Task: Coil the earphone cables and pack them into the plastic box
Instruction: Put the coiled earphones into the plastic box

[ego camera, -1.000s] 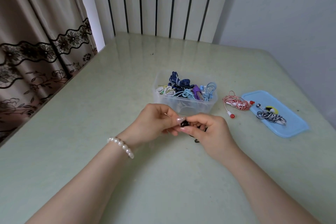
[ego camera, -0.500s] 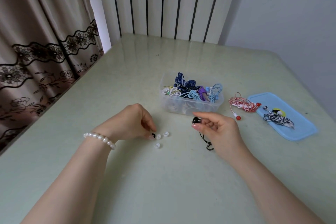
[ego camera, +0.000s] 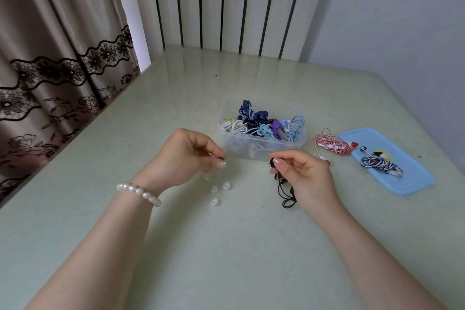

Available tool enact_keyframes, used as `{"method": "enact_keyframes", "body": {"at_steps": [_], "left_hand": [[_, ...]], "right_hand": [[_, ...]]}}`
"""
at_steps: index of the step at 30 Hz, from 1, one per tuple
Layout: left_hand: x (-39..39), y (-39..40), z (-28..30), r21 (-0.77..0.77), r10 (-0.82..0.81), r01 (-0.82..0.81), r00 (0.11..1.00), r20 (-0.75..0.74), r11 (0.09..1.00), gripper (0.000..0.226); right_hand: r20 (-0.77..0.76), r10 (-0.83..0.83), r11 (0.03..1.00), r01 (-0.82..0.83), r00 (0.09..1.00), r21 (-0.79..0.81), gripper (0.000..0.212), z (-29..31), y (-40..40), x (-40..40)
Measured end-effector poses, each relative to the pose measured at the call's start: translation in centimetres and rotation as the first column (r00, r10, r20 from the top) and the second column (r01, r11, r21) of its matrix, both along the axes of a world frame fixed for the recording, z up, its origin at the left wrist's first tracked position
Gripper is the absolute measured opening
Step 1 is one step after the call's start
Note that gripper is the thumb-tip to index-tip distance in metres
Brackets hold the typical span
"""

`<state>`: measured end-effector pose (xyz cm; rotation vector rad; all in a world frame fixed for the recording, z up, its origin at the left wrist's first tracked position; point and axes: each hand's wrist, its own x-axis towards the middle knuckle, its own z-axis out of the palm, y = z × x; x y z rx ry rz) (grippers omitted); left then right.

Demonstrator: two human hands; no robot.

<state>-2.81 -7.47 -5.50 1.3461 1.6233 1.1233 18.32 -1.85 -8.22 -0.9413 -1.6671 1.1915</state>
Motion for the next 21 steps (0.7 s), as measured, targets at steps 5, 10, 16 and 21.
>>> {"method": "enact_keyframes", "body": {"at_steps": [5, 10, 16, 21], "left_hand": [[4.8, 0.7, -1.1, -0.032, 0.13, -0.132, 0.847, 0.515, 0.991, 0.019], [6.4, 0.6, -1.4, -0.116, 0.127, -0.059, 0.647, 0.752, 0.991, 0.016], [6.9, 0.3, -1.4, -0.145, 0.183, -0.111, 0.596, 0.782, 0.983, 0.013], [7.5, 0.2, -1.5, -0.124, 0.181, -0.137, 0.588, 0.788, 0.983, 0.011]], "right_hand": [[-0.126, -0.024, 0.996, 0.012, 0.992, -0.088, 0.024, 0.3, 0.0, 0.0], [-0.132, -0.074, 0.995, 0.064, 0.989, -0.078, 0.023, 0.3, 0.0, 0.1], [-0.119, -0.117, 0.989, 0.126, 0.986, 0.077, 0.024, 0.5, -0.7, -0.2], [-0.051, -0.15, 0.968, 0.157, 0.987, 0.196, 0.031, 0.1, -0.8, -0.2]]}}
